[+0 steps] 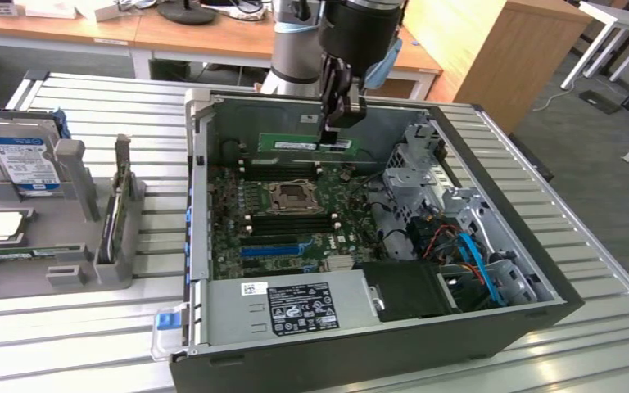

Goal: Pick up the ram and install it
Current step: 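Pick up the ram and move it above insertion slot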

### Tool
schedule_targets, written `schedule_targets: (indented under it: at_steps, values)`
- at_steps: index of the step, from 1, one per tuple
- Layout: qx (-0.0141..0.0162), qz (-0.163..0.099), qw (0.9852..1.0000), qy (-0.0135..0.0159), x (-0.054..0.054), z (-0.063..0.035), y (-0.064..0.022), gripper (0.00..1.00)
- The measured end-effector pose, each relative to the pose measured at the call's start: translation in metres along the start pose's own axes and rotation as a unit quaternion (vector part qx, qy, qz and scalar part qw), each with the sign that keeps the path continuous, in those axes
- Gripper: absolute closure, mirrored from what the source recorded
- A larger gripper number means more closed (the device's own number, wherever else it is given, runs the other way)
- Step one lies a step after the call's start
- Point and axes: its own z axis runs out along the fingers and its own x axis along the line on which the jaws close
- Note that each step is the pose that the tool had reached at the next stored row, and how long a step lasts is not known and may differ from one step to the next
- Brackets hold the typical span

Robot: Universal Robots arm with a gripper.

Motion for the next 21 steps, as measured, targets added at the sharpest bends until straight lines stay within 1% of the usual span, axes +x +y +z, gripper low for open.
schedule_targets:
  at_steps: [7,9,17,19,20,21]
  values:
    - [0.0056,0.0,1.0,-0.0002,0.0002,0.0077,0.0002,0.88]
    - [0.0064,0.0,1.0,-0.0002,0.0002,0.0089,0.0001,0.88]
    - [0.0063,0.0,1.0,-0.0002,0.0002,0.0103,0.0003,0.88]
    - [0.0048,0.0,1.0,-0.0002,0.0002,0.0104,0.0003,0.88]
    - [0.0034,0.0,1.0,-0.0002,0.0002,0.0104,0.0003,0.88]
    - [0.0026,0.0,1.0,-0.0001,0.0003,0.0104,0.0003,0.88]
